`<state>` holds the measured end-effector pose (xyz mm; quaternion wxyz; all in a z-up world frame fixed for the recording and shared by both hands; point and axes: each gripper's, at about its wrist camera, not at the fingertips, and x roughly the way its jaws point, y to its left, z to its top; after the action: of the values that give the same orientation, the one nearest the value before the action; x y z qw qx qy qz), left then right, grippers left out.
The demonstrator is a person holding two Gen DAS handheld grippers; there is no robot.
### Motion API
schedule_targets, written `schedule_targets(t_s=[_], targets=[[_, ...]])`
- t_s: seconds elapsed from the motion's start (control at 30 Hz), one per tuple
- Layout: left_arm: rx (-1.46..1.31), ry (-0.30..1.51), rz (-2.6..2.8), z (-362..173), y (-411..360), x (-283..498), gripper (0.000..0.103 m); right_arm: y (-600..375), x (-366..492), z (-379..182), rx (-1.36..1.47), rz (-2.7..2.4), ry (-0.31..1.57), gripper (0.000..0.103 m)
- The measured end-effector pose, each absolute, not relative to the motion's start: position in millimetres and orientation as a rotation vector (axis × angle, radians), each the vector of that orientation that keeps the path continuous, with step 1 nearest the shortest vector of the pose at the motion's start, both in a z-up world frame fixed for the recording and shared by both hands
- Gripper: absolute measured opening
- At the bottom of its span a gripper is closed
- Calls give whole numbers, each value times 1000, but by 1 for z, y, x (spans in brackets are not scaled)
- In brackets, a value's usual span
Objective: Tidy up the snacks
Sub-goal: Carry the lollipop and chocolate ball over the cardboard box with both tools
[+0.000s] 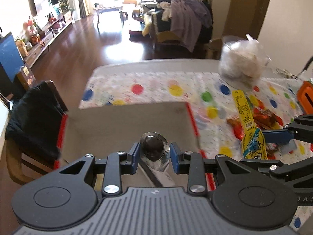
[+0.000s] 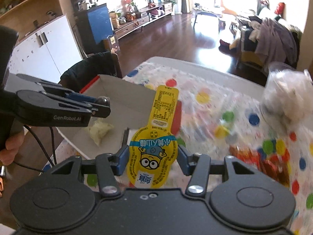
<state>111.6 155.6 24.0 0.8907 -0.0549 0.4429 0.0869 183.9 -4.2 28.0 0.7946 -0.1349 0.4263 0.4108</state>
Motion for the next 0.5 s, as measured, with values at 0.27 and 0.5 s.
schedule_targets(t_s=[0.27,0.5], targets=[[-98,960,220,18,210,136,32,60,204,19,-334,898,940,50],[-97,983,235,8,252,161,32,104,229,2,-350,895,989,50]])
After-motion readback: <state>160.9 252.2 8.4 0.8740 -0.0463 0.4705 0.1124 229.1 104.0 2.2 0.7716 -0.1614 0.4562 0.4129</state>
